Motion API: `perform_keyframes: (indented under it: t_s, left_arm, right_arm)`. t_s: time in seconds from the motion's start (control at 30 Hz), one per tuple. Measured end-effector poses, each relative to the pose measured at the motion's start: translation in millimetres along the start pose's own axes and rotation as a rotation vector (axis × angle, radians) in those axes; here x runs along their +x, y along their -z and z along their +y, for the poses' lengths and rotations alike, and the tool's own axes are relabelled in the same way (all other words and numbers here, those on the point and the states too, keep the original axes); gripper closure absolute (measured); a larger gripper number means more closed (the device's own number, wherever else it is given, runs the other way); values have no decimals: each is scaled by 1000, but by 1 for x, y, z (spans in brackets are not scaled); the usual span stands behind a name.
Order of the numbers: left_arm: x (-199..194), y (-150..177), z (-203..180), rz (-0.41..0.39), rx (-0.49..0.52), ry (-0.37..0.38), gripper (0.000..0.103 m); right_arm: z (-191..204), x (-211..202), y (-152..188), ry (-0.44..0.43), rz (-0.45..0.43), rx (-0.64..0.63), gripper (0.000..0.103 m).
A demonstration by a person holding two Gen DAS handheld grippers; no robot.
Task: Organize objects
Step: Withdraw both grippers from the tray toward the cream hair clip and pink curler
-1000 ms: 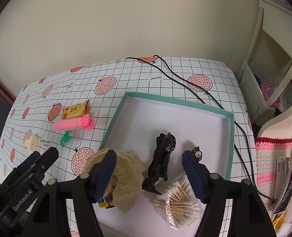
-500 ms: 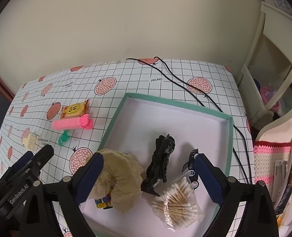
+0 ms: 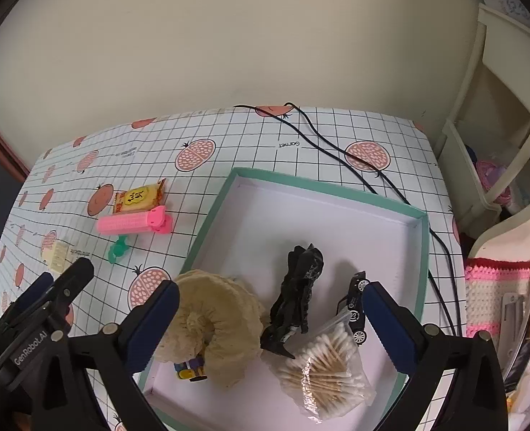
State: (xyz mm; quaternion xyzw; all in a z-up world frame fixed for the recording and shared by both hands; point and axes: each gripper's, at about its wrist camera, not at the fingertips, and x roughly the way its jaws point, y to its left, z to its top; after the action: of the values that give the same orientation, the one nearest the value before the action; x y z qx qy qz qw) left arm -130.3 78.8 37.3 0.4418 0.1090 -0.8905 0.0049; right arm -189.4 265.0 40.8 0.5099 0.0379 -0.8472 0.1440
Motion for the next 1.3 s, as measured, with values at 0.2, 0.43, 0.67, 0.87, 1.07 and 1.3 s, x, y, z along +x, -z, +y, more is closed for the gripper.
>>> perform_keyframes:
  t_s: [0.2, 0.43, 0.67, 0.87, 1.07, 1.3]
  left_arm:
    - [4, 0, 4, 16, -11, -1, 3]
    - [5, -5, 18, 9, -39, -9, 3]
    - [11, -16, 50, 5, -119, -43, 3]
    - [17, -19, 89, -1, -206, -106, 3]
    - [24, -24, 115, -4, -248, -145, 3]
    - [33, -29, 140, -14, -300, -170, 3]
  right_arm:
    - [1, 1, -1, 1, -6, 5, 0]
    - [4, 0, -3, -18, -22, 27, 0]
    - [23, 0, -4, -49, -49, -1, 0]
    - [50, -4, -8, -94, -101, -48, 0]
    - [81, 1, -8, -163, -112, -87, 0]
    - [116, 11, -3, -208, -106, -168, 0]
